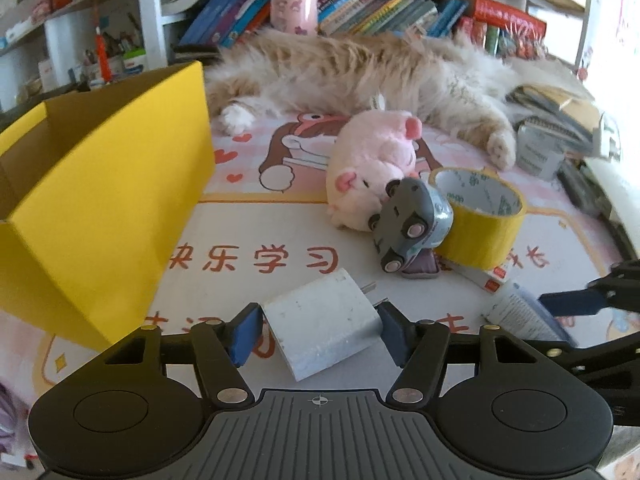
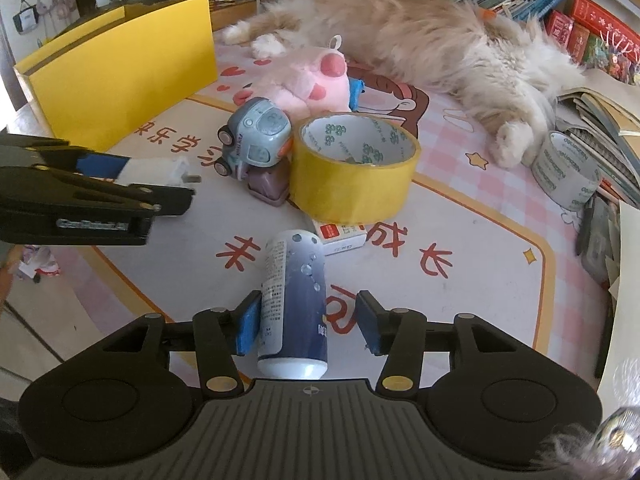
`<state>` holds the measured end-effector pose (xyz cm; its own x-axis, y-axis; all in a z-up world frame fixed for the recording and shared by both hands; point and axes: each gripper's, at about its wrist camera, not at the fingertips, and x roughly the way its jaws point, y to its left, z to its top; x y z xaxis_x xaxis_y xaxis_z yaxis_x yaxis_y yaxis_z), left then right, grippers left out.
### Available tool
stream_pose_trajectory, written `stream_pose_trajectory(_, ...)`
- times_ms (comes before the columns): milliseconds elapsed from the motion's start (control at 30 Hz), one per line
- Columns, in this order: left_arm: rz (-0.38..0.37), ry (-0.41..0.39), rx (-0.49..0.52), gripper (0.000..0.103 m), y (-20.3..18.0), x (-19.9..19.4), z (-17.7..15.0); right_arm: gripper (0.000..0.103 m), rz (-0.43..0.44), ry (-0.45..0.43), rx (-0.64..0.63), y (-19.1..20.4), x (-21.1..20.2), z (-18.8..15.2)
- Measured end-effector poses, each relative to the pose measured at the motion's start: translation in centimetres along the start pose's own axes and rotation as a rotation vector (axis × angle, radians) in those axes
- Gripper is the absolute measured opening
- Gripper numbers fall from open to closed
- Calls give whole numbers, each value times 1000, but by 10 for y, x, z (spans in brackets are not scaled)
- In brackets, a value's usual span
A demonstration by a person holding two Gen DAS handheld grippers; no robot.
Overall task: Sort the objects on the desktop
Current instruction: 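Grasp the white plug charger with the left gripper while the right gripper holds the spray bottle, then lift the charger and spray bottle and carry both toward the yellow box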
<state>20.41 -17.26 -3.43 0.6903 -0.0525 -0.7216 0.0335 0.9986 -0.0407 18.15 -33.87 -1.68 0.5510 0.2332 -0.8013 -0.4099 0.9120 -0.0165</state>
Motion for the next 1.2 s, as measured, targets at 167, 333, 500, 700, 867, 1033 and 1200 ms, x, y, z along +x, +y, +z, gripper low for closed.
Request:
stream_pose_trajectory(167,-31,-23,-79,64,11,-22,1,30,3,-8,-12,5,1,2)
stream_pose_trajectory(333,-61,-44,-141,64,20,-40,4,30,-6,-14,26,3,-2,5)
stream_pose_trajectory(500,-76,-77,-177,64,29,-57,11,30,4,-58,64,3,-20,17)
stream_pose_trajectory(700,-87,-108,-194,64,40,-75,15,30,19,-87,125,11,-39,27)
stream_pose_trajectory(867,-111,-121,-175,64,48,-88,15,30,32,-129,163,27,-61,29)
stream_pose_trajectory(1033,-140,-129,-132,64,59,-98,15,30,31,-158,218,48,-78,27)
stream_pose_trajectory(1200,-163,-131,-73,64,66,-106,7,30,26,-167,250,73,-83,24)
